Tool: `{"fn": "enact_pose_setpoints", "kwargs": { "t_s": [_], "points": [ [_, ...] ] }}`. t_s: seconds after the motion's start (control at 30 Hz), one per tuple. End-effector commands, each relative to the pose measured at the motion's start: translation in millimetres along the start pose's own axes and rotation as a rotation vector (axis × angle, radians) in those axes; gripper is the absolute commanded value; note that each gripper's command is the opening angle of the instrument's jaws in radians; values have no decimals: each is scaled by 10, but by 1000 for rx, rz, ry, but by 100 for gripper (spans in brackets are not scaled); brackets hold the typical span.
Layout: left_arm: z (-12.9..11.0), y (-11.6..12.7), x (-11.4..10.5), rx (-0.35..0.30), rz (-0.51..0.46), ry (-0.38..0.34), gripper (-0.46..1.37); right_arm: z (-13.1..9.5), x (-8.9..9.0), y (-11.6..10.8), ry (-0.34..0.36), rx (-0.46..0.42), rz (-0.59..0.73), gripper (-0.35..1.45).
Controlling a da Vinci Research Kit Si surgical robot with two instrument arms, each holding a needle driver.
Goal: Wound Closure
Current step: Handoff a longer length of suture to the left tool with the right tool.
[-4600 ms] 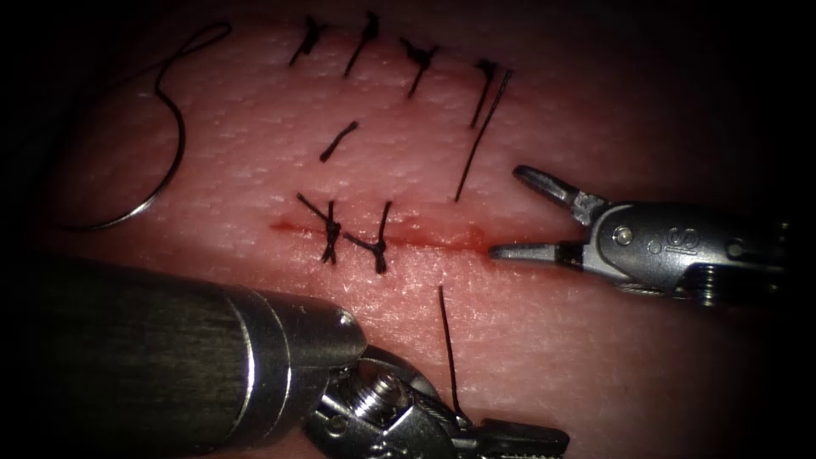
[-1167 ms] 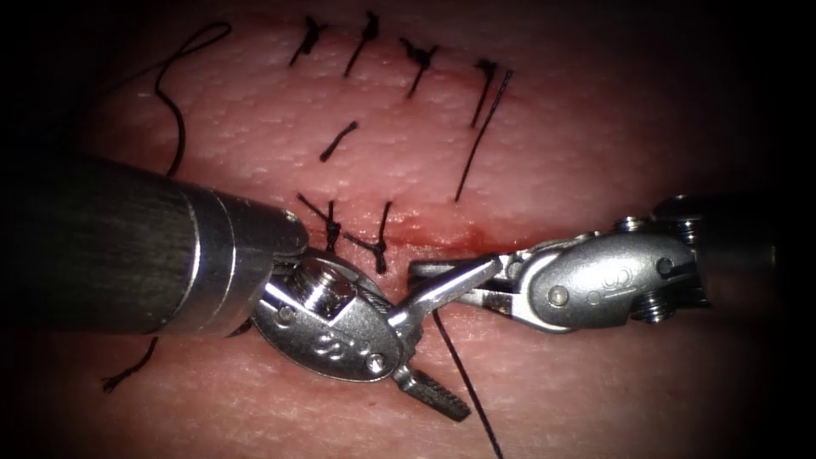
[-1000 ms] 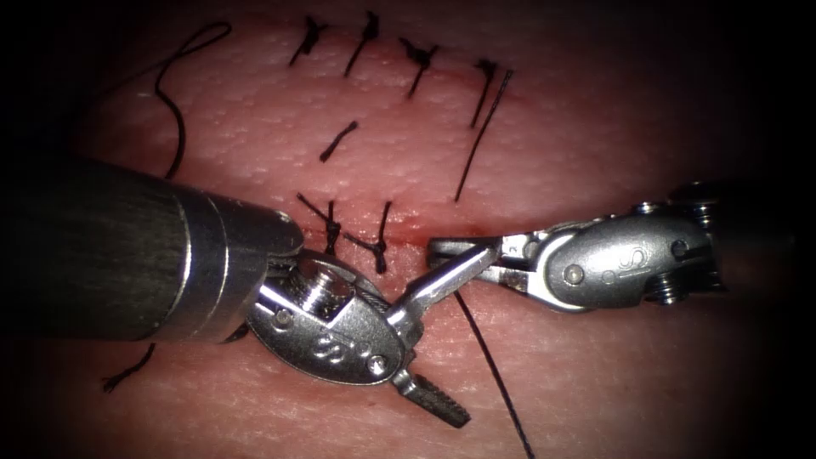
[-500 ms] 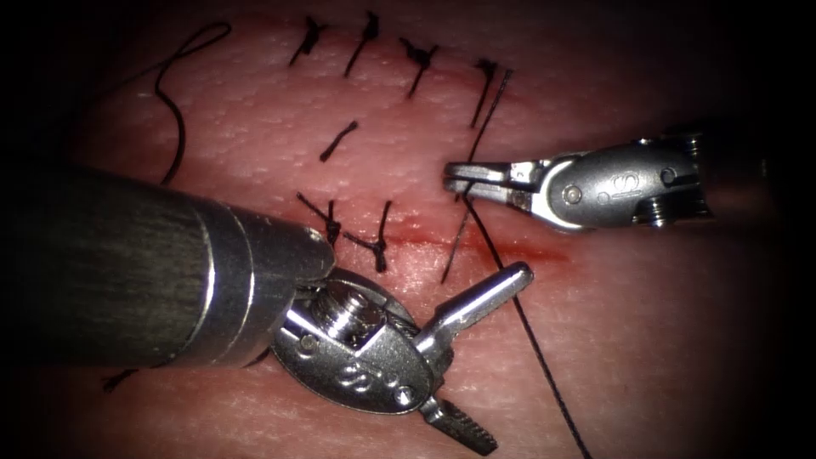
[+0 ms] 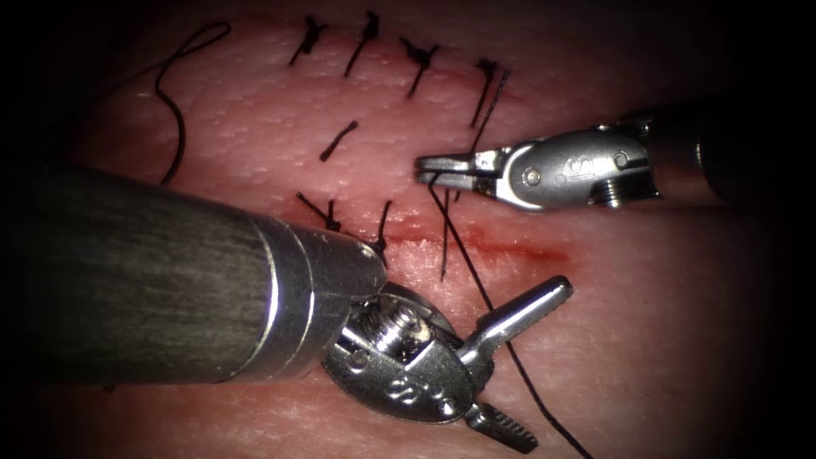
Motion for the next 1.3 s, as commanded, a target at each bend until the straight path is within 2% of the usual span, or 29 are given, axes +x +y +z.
{"fn": "enact_pose_setpoints", "kwargs": {
  "t_s": [0.03,0.23,0.4,0.67,0.73,0.77,0.83,0.9,1.0,1.3],
  "points": [
    [-1,-1,5,0,7,7,105,0,0,0,0,0,6,-35],
    [0,7,33,7,51,16,103,1,-3,-1,-11,5,9,-35],
    [12,14,53,7,57,18,104,2,-5,-2,-11,4,7,-35],
    [21,18,55,8,60,18,99,1,-4,-3,-10,5,7,-35],
    [20,18,54,7,60,19,84,1,-4,-3,-10,5,7,-35],
    [19,18,54,7,60,19,49,1,-4,-3,-10,5,7,-35],
    [16,21,56,-5,63,38,-35,1,-4,-3,-10,5,7,-35],
    [15,23,57,-25,72,76,-35,1,-4,-3,-10,5,8,-35],
    [13,25,56,-105,107,161,-35,1,-4,-2,-10,5,7,-35],
    [-6,18,47,-97,119,149,-35,-2,-4,-4,-15,2,19,-35]
  ]
}}
